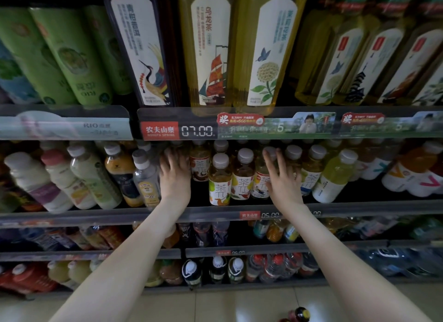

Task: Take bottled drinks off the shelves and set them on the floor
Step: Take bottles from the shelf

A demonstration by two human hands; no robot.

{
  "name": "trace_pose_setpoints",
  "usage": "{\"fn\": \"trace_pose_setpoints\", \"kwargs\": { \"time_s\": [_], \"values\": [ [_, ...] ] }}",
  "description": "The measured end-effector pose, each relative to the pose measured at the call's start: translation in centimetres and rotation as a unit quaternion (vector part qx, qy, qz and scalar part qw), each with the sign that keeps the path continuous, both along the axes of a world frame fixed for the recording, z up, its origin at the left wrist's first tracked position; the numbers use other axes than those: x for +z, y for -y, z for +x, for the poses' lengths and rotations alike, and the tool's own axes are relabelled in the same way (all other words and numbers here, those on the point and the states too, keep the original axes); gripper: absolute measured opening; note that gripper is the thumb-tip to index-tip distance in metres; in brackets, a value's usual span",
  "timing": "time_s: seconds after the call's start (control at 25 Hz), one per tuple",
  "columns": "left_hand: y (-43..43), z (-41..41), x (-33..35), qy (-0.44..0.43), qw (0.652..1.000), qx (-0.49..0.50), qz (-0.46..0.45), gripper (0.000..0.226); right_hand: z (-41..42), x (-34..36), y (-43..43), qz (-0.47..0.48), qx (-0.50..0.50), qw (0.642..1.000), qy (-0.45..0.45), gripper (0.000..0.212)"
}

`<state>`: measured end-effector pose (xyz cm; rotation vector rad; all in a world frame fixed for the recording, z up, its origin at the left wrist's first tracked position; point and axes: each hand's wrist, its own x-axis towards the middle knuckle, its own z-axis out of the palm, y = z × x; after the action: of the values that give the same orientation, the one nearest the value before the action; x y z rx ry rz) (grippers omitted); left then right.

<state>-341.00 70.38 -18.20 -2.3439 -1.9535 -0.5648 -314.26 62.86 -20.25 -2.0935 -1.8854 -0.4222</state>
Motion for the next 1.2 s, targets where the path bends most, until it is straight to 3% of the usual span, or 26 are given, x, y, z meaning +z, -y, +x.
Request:
{"fn": "trace_pose_setpoints", "kwargs": {
  "time_s": [0.16,0.32,0.44,0.64,0.76,0.88,1.0,1.08,1.2],
  "values": [
    [1.9,1.6,-0.8,0.034,0.996,-0.016,0.081,0.073,1.2,-0.4,1.5,0.064,0.010,0.998,-0.011,0.103],
    [5.0,6.0,-1.6,0.024,0.977,-0.141,0.155,0.063,4.0,-1.8,3.7,0.100,-0.030,0.993,-0.062,0.088],
    [6.2,8.8,-3.5,0.041,0.985,-0.130,0.107,0.073,7.6,-2.4,5.0,0.067,-0.095,0.990,-0.085,0.079],
    [8.6,12.3,-5.5,0.058,0.992,-0.105,0.027,0.083,10.2,-2.9,7.7,0.019,-0.063,0.991,-0.117,0.075],
    [9.3,13.4,-5.5,0.059,0.993,-0.100,-0.002,0.083,11.3,-1.9,8.0,0.087,-0.137,0.946,-0.282,0.077],
    [9.5,15.3,-4.1,0.048,0.992,-0.112,0.029,0.087,13.2,-0.5,5.7,0.055,-0.130,0.879,-0.456,0.090],
    [9.8,18.3,-2.9,0.029,0.984,-0.158,0.082,0.089,13.2,0.1,3.9,0.035,-0.157,0.797,-0.583,0.079],
    [9.6,19.4,-3.0,0.009,0.980,-0.168,0.105,0.090,13.0,-0.4,3.7,0.042,-0.180,0.788,-0.588,0.068],
    [8.6,19.6,-3.7,-0.035,0.977,-0.172,0.118,0.095,13.1,-1.3,3.7,0.046,-0.201,0.809,-0.551,0.062]
  ]
}}
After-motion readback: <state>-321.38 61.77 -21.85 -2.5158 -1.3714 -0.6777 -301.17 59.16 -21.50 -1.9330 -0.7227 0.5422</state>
